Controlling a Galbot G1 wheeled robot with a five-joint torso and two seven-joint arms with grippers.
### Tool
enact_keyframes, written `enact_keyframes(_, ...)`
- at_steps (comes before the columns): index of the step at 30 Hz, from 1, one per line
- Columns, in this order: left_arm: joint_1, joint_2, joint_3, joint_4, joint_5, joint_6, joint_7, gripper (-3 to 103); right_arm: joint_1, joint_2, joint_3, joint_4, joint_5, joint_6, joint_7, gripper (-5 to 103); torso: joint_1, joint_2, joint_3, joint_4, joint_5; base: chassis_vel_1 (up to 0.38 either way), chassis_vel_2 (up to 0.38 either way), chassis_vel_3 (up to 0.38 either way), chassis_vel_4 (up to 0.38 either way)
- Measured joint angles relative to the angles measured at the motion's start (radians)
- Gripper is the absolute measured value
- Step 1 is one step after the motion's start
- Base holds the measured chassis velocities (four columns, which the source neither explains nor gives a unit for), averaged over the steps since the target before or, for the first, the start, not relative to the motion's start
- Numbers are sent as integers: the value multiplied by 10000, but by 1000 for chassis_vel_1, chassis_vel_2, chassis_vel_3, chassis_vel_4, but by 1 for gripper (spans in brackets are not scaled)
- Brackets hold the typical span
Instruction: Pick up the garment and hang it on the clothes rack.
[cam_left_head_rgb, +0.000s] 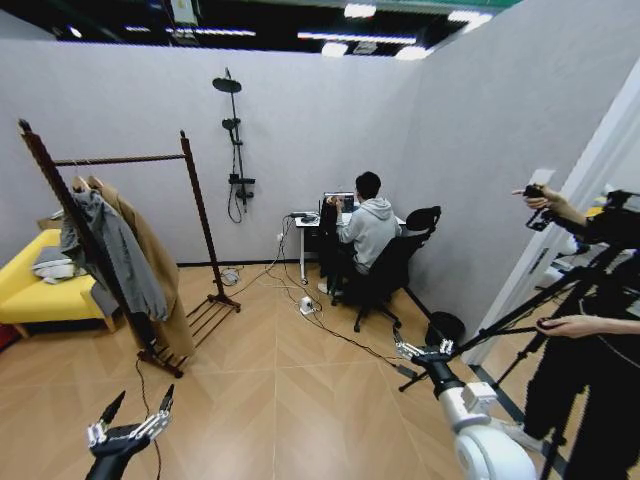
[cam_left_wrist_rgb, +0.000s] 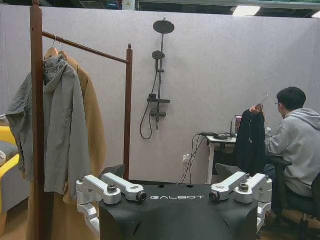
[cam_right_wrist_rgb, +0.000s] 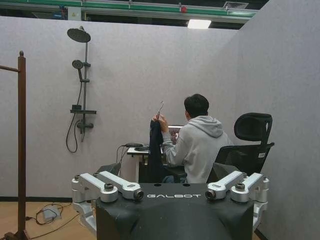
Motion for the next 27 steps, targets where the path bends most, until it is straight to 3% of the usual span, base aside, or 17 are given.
enact_keyframes(27, 0, 0, 0, 0, 0, 0, 0, 100, -104, 66, -76, 57, -161, 169, -23, 100, 0, 0, 0, -1, -1, 1, 2, 2, 4)
